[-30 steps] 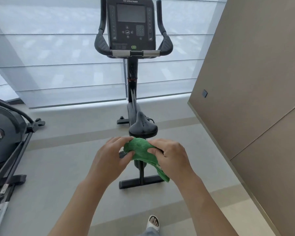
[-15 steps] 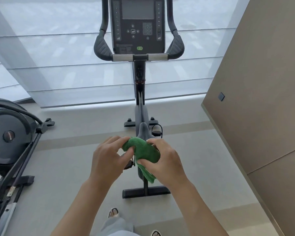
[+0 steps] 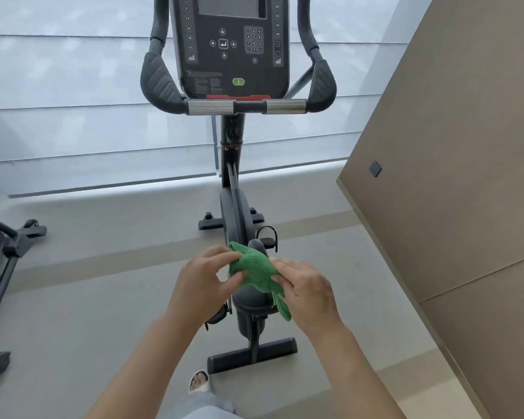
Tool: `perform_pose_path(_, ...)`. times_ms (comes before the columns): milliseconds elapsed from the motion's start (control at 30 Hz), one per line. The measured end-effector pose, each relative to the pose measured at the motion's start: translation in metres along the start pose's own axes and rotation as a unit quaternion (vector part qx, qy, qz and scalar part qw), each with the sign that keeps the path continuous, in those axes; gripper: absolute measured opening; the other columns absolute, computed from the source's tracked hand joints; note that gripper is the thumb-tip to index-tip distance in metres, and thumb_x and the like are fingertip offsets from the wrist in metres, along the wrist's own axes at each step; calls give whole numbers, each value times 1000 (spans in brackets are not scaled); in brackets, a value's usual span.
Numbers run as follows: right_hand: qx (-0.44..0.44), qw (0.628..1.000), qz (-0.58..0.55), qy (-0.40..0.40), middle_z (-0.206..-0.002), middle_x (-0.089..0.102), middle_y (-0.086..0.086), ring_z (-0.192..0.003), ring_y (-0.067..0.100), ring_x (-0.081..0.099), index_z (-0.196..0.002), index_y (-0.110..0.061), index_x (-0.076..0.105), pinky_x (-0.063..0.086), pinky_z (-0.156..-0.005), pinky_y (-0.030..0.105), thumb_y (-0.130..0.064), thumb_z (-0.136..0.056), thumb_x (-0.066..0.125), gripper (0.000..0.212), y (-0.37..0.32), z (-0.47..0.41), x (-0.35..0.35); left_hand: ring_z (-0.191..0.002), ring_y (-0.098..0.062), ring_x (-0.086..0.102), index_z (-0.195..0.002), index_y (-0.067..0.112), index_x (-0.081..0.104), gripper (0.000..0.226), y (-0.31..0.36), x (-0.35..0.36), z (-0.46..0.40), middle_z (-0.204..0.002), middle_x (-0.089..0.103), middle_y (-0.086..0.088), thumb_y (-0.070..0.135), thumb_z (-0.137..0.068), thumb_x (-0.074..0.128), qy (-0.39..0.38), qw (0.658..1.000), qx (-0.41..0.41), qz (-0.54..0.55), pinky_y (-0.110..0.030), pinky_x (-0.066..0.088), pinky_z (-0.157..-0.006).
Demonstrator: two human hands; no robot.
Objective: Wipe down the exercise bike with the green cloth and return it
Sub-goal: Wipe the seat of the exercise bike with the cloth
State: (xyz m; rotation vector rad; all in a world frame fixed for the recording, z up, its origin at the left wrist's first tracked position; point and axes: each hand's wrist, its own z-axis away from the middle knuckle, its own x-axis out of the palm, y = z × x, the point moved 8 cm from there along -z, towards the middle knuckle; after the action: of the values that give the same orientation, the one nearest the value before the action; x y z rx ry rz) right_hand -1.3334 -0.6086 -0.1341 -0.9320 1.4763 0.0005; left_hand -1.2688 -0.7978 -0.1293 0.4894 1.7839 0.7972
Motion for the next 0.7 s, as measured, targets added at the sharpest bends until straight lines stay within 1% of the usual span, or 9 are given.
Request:
perform_pose_path(133,50,998,33,-16,-129,76,-5,-116,20,71,-130,-20,76,57,-98,44,-12,-99,70,33,5,-19,14,-80,-9,68,-97,23,81,27,-44,13,-32,-91,74,15,22,-74,94,-57,997,-26,51,-29,54,-75)
perform_pose_path(233,85,994,55,-33,-130,75,-6,-116,19,71,-132,-22,75,57,-97,44,-13,-100,68,33,11,-21,23,-68,-13,62,-84,20,73,26,-61,30,-46,-80,72,8,26,-72,95,-85,995,-27,54,-29,50,-64)
perform_pose_path(333,93,991,76,-52,-133,74,-6,-119,20,71,-134,-21,74,56,-99,43,-14,-101,67,34,17,-32,29,-72,-23,65,-82,15,65,28,-70,50,-55,-88,76,-1,23,-77,92,-116,991,-36,56,-36,54,-68)
perform_pose_path(400,88,992,89,-34,-129,75,-4,-114,22,73,-130,-19,76,58,-95,44,-12,-99,69,32,20,-46,26,-77,-28,67,-81,19,58,32,-74,57,-62,-98,78,-5,20,-79,91,-116,990,-48,60,-40,56,-72)
perform_pose_path(433,81,992,93,-17,-124,78,-3,-109,23,75,-125,-18,78,60,-90,44,-9,-97,71,30,22,-53,23,-82,-28,69,-80,22,55,35,-75,58,-67,-103,79,-4,19,-78,91,-107,991,-44,63,-39,56,-75)
perform_pose_path(500,61,993,95,23,-110,82,0,-93,26,78,-113,-16,83,63,-79,43,-1,-93,74,27,28,-67,19,-106,-21,71,-77,23,53,39,-73,61,-76,-117,77,5,19,-76,92,-88,993,-22,75,-32,54,-89)
perform_pose_path(567,60,994,86,31,-99,82,2,-83,28,76,-106,-17,84,63,-73,41,-3,-93,72,22,41,-81,21,-129,-9,58,-75,19,54,38,-75,69,-81,-128,66,15,19,-77,92,-91,992,-16,82,-28,45,-106)
perform_pose_path(633,77,993,80,-27,-94,80,3,-84,29,73,-103,-18,82,59,-74,41,-12,-99,67,16,60,-87,42,-135,-8,50,-74,14,53,37,-84,89,-72,-129,64,12,15,-79,90,-123,988,-40,87,-31,42,-113)
perform_pose_path(700,90,986,69,-120,-97,76,-1,-91,26,69,-100,-19,78,56,-79,41,-21,-101,63,16,79,-84,75,-141,-15,51,-73,16,51,38,-97,109,-56,-136,66,3,12,-80,88,-152,980,-79,98,-34,43,-113)
